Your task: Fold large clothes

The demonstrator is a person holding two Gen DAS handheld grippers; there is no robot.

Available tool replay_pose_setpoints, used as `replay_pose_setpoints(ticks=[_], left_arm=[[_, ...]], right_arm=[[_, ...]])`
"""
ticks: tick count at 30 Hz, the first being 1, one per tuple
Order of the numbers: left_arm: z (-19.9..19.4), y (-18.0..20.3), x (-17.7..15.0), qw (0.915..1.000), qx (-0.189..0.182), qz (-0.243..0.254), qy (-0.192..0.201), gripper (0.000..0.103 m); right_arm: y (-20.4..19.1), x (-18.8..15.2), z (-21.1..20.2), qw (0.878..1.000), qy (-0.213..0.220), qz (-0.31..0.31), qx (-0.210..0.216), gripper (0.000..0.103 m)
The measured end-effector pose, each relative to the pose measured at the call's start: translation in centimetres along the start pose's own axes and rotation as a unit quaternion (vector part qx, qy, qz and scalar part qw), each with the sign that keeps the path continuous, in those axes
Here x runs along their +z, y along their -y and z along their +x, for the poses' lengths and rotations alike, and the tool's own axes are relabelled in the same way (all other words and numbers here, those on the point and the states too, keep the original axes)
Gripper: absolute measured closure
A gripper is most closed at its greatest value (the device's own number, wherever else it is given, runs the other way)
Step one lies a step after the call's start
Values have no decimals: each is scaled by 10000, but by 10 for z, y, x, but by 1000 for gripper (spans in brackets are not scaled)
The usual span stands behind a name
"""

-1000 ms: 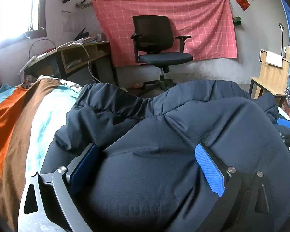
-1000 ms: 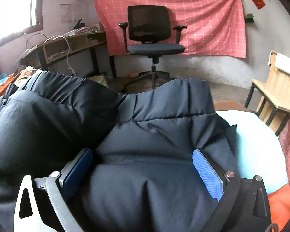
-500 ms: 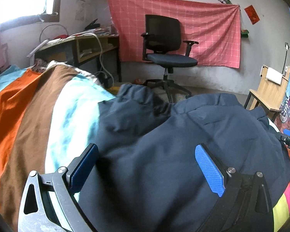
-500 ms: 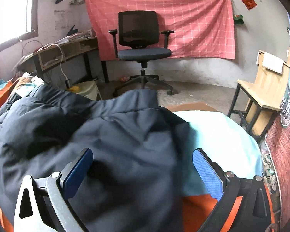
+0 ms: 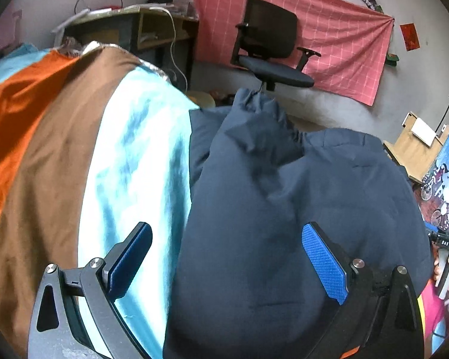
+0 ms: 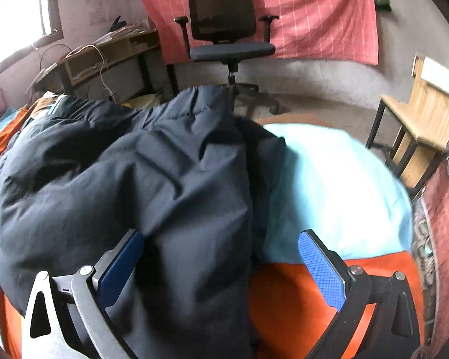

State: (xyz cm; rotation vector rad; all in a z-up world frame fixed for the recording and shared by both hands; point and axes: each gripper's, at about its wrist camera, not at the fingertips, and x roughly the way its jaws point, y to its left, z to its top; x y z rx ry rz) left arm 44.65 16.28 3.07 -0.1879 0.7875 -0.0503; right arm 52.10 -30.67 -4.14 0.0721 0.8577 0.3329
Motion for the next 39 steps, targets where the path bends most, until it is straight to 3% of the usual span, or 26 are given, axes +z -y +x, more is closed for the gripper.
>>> replay_pose_setpoints(ticks=[8, 14, 22, 26, 28, 31, 33, 36, 39], left_arm=[[21, -17, -1, 9967, -415, -327, -619, 1], [31, -46, -5, 9847, -1006, -970, -1040, 1], [23, -60, 0, 9790, -1228, -1156, -1143, 1], [29, -64, -8, 9694, -1453, -1574, -1195, 1], [28, -69, -10, 9649, -1502, -1814, -1163, 1], [20, -73, -7, 9658, -1394, -1877, -1121, 2], [15, -72, -2, 9690, -1338, -1799, -1039, 4], [4, -69, 0, 9743, -1215, -1642, -952, 18], [-7, -66, -1, 9774, -1137, -1559, -865, 38]], right_arm=[[39, 0, 20, 9897, -381, 1214, 649, 0], [62, -11, 39, 9675, -741, 1939, 1442, 0], [70, -11, 40, 9575, -828, 2108, 1784, 0], [69, -12, 41, 9424, -817, 2384, 2199, 0], [65, -12, 45, 9443, -898, 2351, 2120, 0], [62, -12, 42, 9490, -810, 2342, 1951, 0], [61, -13, 40, 9498, -762, 2372, 1890, 8], [61, -15, 38, 9432, -704, 2568, 1989, 25], [56, -13, 34, 9433, -653, 2574, 1991, 46]])
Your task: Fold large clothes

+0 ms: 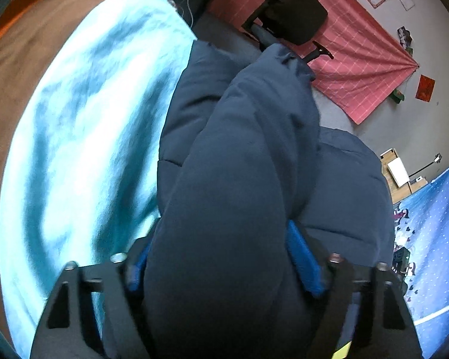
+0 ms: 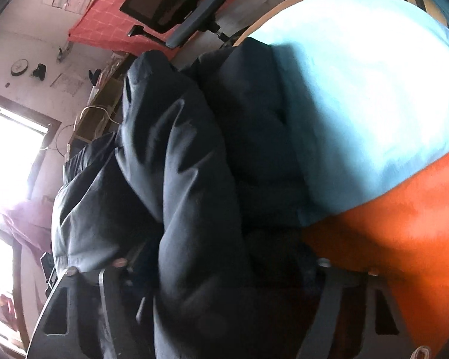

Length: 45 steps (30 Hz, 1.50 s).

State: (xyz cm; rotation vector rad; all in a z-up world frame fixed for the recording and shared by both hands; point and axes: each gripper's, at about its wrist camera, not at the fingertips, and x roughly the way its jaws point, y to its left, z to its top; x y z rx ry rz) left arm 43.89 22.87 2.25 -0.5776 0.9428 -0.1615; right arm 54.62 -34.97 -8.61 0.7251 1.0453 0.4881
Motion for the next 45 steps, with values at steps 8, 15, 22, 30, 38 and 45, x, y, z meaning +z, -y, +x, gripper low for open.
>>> replay_pose_setpoints(ticks=[8, 15, 22, 30, 38, 45], left_arm=[[-10, 50, -19, 9960, 560, 572, 401, 84], [-30, 88, -35, 9892, 776, 806, 949, 95], [-49, 126, -42, 9832, 632, 1155, 1268, 96], [-67, 150, -38, 9817, 573, 1293, 1273, 97], [-110, 192, -46, 9721, 396, 1813, 1433, 99], [-59, 142, -54, 9878, 848, 1142, 632, 98]], right_arm=[[-56, -1, -8, 9956, 231, -702, -584, 82], [-102, -6, -32, 9866, 749, -1203, -803, 88], [-141, -18, -61, 9744, 1073, -1774, -868, 90], [-162, -28, -91, 9661, 1247, -2084, -875, 91], [-190, -42, -124, 9593, 1362, -2323, -851, 91], [-180, -58, -111, 9643, 1138, -2155, -1035, 91]])
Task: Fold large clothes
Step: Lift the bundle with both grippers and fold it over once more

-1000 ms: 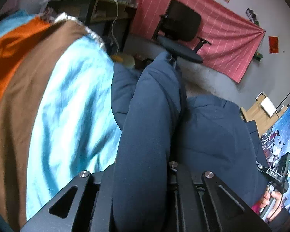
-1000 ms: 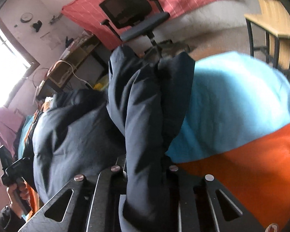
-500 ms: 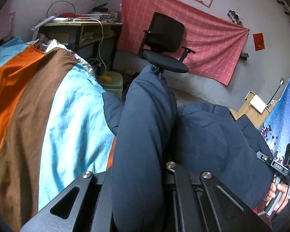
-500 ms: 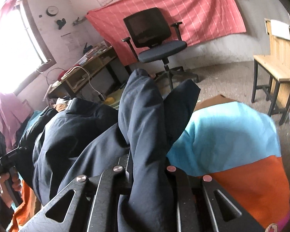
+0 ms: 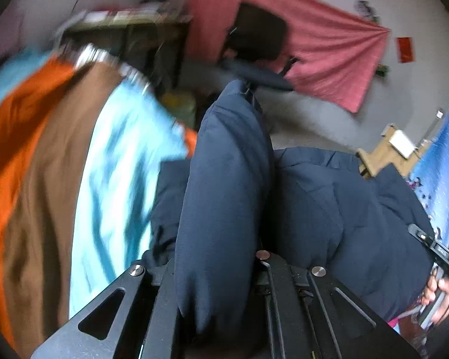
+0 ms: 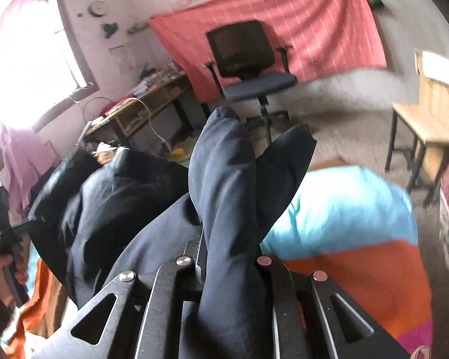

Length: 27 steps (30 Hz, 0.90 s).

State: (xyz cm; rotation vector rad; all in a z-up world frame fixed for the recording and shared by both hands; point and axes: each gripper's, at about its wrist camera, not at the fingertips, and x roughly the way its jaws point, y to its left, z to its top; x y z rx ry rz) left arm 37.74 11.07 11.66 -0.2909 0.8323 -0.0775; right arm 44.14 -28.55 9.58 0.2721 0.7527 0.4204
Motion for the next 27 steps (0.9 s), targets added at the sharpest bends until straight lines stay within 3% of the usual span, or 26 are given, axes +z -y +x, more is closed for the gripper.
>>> replay_pose_setpoints(ticks=[6, 12, 15, 16, 17, 19, 20, 25, 27], left_arm=[[58, -23, -11, 9986, 162, -107, -496, 91], [101, -36, -4, 9983, -39, -68, -579, 52], [123, -54, 1, 9976, -129, -143, -661, 30], [129, -59, 3, 9975, -145, -189, -664, 21], [135, -65, 4, 9972, -190, -256, -671, 14], [146, -76, 8, 9956, -338, -436, -755, 8], [154, -82, 10, 9936, -501, -559, -847, 6], [172, -97, 18, 9867, -979, -829, -996, 6], [172, -98, 22, 9855, -1082, -845, -1000, 11]], right_arm=[[22, -15, 24, 9993, -319, 102, -188, 90], [66, -42, 54, 9953, -792, 464, -324, 74], [87, -55, 69, 9920, -993, 689, -359, 52], [92, -57, 72, 9913, -1026, 738, -379, 38], [99, -60, 76, 9905, -1060, 807, -332, 29], [113, -63, 86, 9884, -1148, 977, -201, 17], [119, -62, 91, 9873, -1174, 1056, -159, 11], [149, -60, 118, 9736, -1373, 1750, 512, 5], [151, -60, 122, 9711, -1408, 1815, 651, 5]])
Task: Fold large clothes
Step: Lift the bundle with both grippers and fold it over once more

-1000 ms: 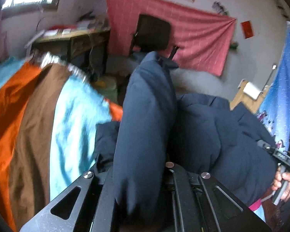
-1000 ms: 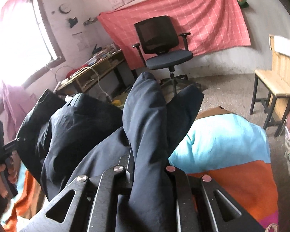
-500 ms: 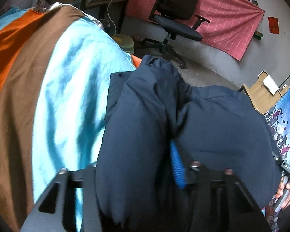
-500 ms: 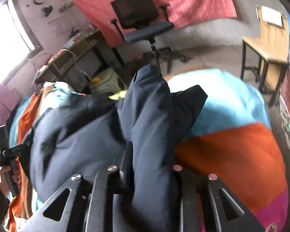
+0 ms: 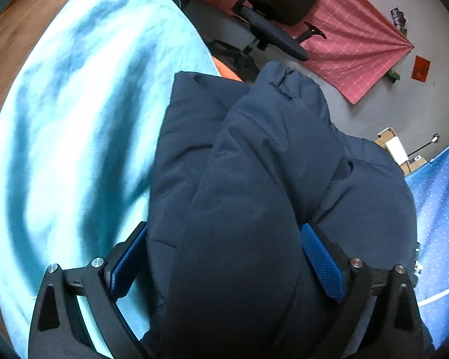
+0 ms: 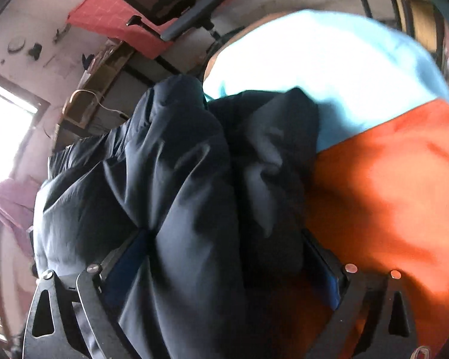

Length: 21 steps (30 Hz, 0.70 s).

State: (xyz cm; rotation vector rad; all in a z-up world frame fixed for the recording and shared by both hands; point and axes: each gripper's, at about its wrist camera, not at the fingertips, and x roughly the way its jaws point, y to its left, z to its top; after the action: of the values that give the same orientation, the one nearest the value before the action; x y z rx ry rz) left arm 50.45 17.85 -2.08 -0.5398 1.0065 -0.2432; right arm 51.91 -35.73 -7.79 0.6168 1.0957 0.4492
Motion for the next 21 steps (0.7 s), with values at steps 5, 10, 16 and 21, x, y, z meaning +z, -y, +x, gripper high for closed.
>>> replay_pose_setpoints(ticks=[5, 10, 16, 21], left_arm=[[-22, 9, 4, 9997, -177, 93, 141, 54], [-50, 44, -15, 9974, 272, 428, 510, 84], [-92, 98, -34, 9903, 322, 963, 950, 91], [-131, 127, -54, 9872, 286, 1096, 1122, 91]], right_arm=[[-11, -3, -11, 9994, 164, -287, 136, 40], [-47, -11, -28, 9953, 385, -845, -283, 78], [-101, -26, -65, 9841, 835, -1456, -573, 87], [-147, -36, -105, 9753, 1151, -1792, -583, 87]])
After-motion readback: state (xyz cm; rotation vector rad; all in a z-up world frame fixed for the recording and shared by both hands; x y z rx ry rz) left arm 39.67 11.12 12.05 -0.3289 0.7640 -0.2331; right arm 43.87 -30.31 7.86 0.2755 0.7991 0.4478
